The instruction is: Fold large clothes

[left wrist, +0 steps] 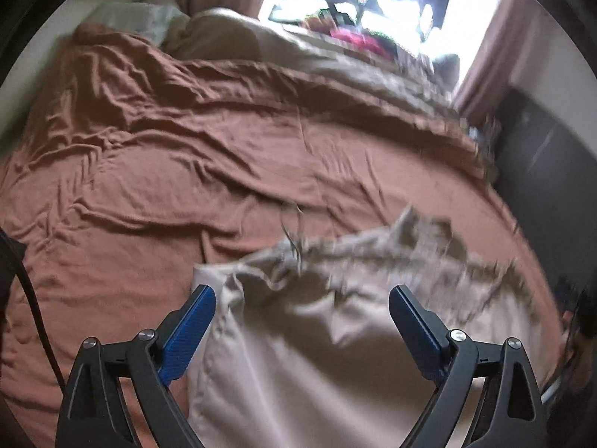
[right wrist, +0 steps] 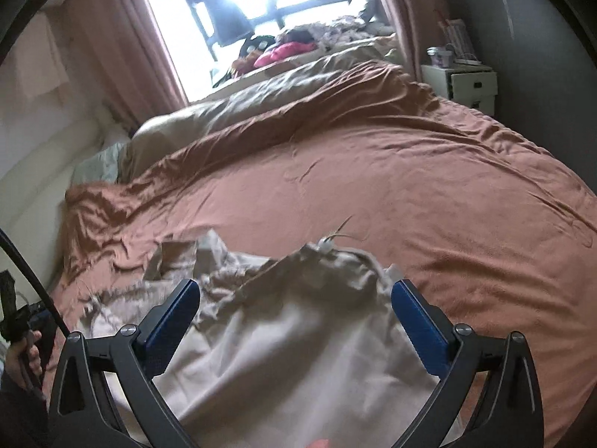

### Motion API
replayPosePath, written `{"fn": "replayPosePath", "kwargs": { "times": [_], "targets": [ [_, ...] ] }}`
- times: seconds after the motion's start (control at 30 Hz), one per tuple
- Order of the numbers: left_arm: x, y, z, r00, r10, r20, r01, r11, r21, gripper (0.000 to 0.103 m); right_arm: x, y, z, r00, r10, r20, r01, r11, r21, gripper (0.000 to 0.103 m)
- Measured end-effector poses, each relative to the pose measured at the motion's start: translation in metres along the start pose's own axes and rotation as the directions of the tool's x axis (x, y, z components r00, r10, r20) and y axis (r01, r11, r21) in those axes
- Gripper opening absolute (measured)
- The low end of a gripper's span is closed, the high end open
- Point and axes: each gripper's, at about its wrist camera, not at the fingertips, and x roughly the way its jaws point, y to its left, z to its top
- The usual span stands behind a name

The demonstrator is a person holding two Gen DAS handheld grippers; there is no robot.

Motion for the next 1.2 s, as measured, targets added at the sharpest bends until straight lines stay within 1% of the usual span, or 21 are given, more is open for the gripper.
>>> {"fn": "replayPosePath", "kwargs": {
  "times": [0.13, 0.2, 0.27, 0.37, 0.4, 0.47, 0.53, 0.57, 0.6, 0.7, 0.73, 0.77, 0.8, 0.83, 0.87, 0.9, 0.93, 0.97, 1.07, 1.13, 1.2],
  "targets": [
    [0.019, -0.008, -0.011, 0.996, 0.021, -0.088, -0.013, 0.996, 0.086, 0.087, 0.007, 0.018, 0.005, 0.997, -0.008, -0.074, 0.004, 0.998, -0.057, 0.103],
    [0.029, -0.009, -0.014, 0.993, 0.035, -0.112, -0.023, 0.994, 0.106, 0.081, 0.016, 0.028, 0.010, 0.994, -0.014, -0.110, 0.004, 0.996, -0.092, 0.102],
    [0.041, -0.008, -0.014, 0.989, 0.052, -0.136, -0.035, 0.992, 0.120, 0.080, 0.033, 0.025, 0.017, 0.989, -0.019, -0.144, 0.003, 0.994, -0.111, 0.098],
    [0.060, -0.007, -0.012, 0.983, 0.059, -0.172, -0.037, 0.991, 0.130, 0.068, 0.066, 0.033, 0.027, 0.977, -0.020, -0.211, -0.009, 0.990, -0.137, 0.091],
    [0.068, -0.007, -0.011, 0.980, 0.049, -0.193, -0.025, 0.991, 0.129, 0.065, 0.076, 0.038, 0.029, 0.971, -0.021, -0.237, -0.016, 0.988, -0.152, 0.087],
    [0.078, -0.011, -0.010, 0.975, 0.006, -0.220, 0.021, 0.993, 0.117, 0.065, 0.092, 0.047, 0.031, 0.960, -0.010, -0.279, -0.039, 0.984, -0.172, 0.083],
    [0.089, -0.015, -0.008, 0.967, -0.074, -0.245, 0.096, 0.992, 0.079, 0.065, 0.110, 0.058, 0.031, 0.947, -0.001, -0.322, -0.067, 0.977, -0.203, 0.083],
    [0.093, -0.018, -0.008, 0.963, -0.086, -0.254, 0.108, 0.991, 0.076, 0.065, 0.120, 0.064, 0.029, 0.938, -0.002, -0.346, -0.080, 0.972, -0.223, 0.083],
    [0.100, -0.022, -0.007, 0.959, -0.091, -0.269, 0.117, 0.990, 0.084, 0.065, 0.133, 0.068, 0.027, 0.926, -0.014, -0.377, -0.087, 0.964, -0.250, 0.082],
    [0.126, -0.032, -0.011, 0.948, -0.032, -0.316, 0.084, 0.985, 0.150, 0.065, 0.165, 0.070, 0.019, 0.901, -0.077, -0.427, -0.065, 0.949, -0.308, 0.066],
    [0.131, -0.034, -0.012, 0.949, -0.019, -0.315, 0.075, 0.983, 0.166, 0.064, 0.172, 0.069, 0.018, 0.899, -0.082, -0.429, -0.062, 0.948, -0.313, 0.064],
    [0.133, -0.036, -0.012, 0.952, -0.009, -0.305, 0.067, 0.981, 0.182, 0.060, 0.174, 0.069, 0.018, 0.903, -0.086, -0.421, -0.061, 0.945, -0.322, 0.062],
    [0.135, -0.038, -0.011, 0.955, 0.007, -0.296, 0.054, 0.978, 0.200, 0.048, 0.176, 0.069, 0.019, 0.908, -0.092, -0.409, -0.058, 0.938, -0.341, 0.056],
    [0.137, -0.039, -0.011, 0.955, 0.026, -0.295, 0.040, 0.976, 0.214, 0.039, 0.177, 0.070, 0.021, 0.911, -0.083, -0.404, -0.070, 0.934, -0.350, 0.048],
    [0.138, -0.040, -0.010, 0.955, 0.053, -0.292, 0.017, 0.973, 0.232, 0.024, 0.176, 0.072, 0.021, 0.912, -0.073, -0.403, -0.081, 0.932, -0.353, 0.030],
    [0.139, -0.042, -0.009, 0.955, 0.072, -0.288, 0.001, 0.970, 0.244, 0.010, 0.176, 0.073, 0.023, 0.914, -0.077, -0.399, -0.082, 0.927, -0.365, 0.017],
    [0.140, -0.042, -0.008, 0.954, 0.073, -0.291, 0.000, 0.970, 0.245, 0.008, 0.176, 0.075, 0.024, 0.916, -0.079, -0.392, -0.083, 0.922, -0.378, 0.006],
    [0.140, -0.042, -0.007, 0.954, 0.072, -0.291, 0.002, 0.969, 0.247, 0.004, 0.176, 0.075, 0.023, 0.919, -0.082, -0.387, -0.081, 0.918, -0.387, 0.005],
    [0.133, -0.044, -0.007, 0.959, 0.079, -0.271, -0.006, 0.965, 0.262, 0.001, 0.170, 0.075, 0.024, 0.931, -0.071, -0.358, -0.074, 0.923, -0.378, 0.001],
    [0.120, -0.046, -0.002, 0.971, 0.067, -0.228, -0.005, 0.966, 0.260, 0.001, 0.157, 0.070, 0.028, 0.947, -0.043, -0.317, -0.075, 0.934, -0.349, 0.001],
    [0.108, -0.046, 0.005, 0.981, 0.053, -0.189, -0.005, 0.969, 0.249, 0.001, 0.146, 0.068, 0.032, 0.962, -0.043, -0.269, -0.053, 0.939, -0.340, 0.001]
  ]
}}
